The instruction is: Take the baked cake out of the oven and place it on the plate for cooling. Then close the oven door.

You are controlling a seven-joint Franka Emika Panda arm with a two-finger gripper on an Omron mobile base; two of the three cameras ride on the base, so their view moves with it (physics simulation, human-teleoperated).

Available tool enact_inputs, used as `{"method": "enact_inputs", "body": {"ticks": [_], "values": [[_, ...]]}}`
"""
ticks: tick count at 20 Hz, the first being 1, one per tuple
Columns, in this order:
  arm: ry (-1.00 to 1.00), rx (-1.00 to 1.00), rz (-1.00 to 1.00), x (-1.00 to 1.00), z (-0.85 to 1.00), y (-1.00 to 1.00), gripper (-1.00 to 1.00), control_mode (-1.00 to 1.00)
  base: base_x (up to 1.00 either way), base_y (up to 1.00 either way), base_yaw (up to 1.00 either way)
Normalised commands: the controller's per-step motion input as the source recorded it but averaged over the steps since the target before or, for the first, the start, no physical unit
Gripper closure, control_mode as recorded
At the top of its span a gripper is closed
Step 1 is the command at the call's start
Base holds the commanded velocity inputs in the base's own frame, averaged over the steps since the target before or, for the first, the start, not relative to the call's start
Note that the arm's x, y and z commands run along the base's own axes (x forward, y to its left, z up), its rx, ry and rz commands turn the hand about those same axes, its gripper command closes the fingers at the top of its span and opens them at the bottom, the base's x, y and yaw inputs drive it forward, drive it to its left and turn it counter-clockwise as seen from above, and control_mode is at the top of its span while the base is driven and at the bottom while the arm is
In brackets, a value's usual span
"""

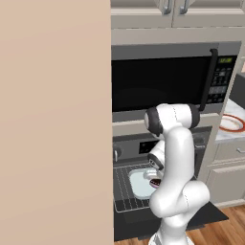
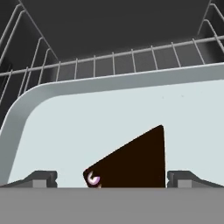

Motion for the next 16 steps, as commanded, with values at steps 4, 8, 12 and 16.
{"method": "enact_inputs", "body": {"ticks": [4,8,12,16], "values": [[0.00,0.00,-0.02,0.03,0.00,-0.12,-1.00,-1.00,0.00,0.00,0.00],[0.00,0.00,-0.08,0.00,0.00,-0.11,-1.00,-1.00,0.00,0.00,0.00],[0.00,0.00,-0.10,0.00,-0.04,0.00,-1.00,-1.00,0.00,0.00,0.00],[0.00,0.00,-0.11,0.00,-0.12,0.00,-1.00,-1.00,0.00,0.00,0.00]]}}
